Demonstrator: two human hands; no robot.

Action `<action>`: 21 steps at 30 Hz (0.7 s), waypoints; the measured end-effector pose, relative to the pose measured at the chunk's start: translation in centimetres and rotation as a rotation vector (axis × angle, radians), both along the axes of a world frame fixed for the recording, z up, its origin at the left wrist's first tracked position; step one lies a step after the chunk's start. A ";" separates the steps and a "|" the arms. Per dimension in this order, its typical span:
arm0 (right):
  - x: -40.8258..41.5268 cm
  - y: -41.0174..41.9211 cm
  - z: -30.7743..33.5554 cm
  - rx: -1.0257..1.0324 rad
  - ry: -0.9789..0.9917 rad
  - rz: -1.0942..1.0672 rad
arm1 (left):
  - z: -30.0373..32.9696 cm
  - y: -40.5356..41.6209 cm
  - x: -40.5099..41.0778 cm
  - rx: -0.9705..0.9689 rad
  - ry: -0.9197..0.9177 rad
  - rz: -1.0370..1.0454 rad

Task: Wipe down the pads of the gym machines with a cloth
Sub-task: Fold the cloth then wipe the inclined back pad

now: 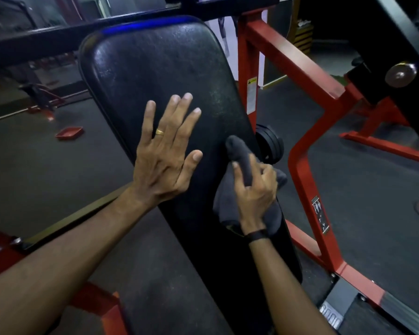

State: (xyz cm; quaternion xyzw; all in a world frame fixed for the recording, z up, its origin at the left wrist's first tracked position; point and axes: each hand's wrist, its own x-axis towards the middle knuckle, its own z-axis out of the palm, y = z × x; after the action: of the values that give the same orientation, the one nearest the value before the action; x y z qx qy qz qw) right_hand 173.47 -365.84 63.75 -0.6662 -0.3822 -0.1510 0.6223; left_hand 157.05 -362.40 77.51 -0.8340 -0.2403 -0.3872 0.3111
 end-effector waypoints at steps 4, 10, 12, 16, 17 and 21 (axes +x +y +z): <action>1.8 -1.2 -5.4 -0.074 0.252 -0.096 | -0.1 0.0 0.0 -0.005 -0.018 0.000; -7.4 -7.2 -4.7 -0.105 0.081 0.152 | -0.1 0.0 -0.1 -0.047 -0.185 -0.084; -8.6 -5.5 -1.8 -0.028 -0.106 0.160 | -0.2 0.0 -0.1 -0.071 -0.255 -0.112; -4.5 0.1 4.3 0.032 -0.211 0.158 | 0.0 -0.1 -0.2 -0.080 -0.253 -0.113; -2.7 1.4 5.5 0.027 -0.200 0.146 | 0.0 -0.1 -0.2 -0.076 -0.223 -0.103; 3.0 4.3 6.6 0.024 -0.044 0.045 | -0.3 -0.1 -0.2 -0.073 -0.132 -0.075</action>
State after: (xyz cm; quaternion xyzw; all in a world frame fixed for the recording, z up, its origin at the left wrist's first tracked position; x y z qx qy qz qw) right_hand 176.49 -361.56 70.34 -0.6465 -0.4091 -0.1561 0.6248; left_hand 156.88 -362.45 77.26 -0.8260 -0.2427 -0.4436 0.2491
